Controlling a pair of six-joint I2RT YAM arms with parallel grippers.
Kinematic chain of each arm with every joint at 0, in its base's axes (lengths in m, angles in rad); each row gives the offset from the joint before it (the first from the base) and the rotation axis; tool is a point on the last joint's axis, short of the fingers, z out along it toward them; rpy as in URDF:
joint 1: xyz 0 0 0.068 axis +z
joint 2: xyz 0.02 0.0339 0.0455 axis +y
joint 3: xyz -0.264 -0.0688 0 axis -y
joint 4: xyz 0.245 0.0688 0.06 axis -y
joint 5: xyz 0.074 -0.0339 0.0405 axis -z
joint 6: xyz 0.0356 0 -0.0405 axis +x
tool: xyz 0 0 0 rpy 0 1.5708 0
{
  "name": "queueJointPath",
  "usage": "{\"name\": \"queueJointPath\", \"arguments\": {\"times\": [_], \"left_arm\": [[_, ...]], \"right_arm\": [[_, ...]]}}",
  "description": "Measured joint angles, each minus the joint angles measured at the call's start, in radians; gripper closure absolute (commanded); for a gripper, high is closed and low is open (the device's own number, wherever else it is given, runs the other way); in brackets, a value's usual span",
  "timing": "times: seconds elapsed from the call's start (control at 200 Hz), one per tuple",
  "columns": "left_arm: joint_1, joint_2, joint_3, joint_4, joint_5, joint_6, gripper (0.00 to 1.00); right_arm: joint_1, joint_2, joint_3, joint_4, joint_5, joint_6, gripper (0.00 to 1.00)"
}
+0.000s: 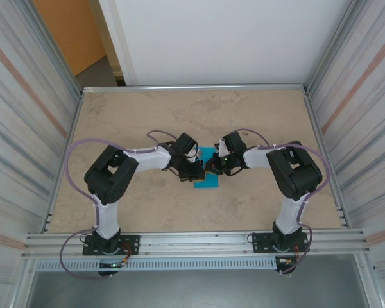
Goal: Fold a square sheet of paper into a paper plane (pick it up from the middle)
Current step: Fold the triangle a second time at the center of the table.
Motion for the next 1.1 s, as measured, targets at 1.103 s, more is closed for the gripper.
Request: {"name": "queueJointPath", "arguments": {"times": [1.103], "left_arm": [[0.013, 0.022, 0.029, -0.090, -0.026, 0.132, 1.00]], "right_arm": [[-0.002, 0.019, 0.027, -0.029, -0.018, 0.000, 0.97]]}}
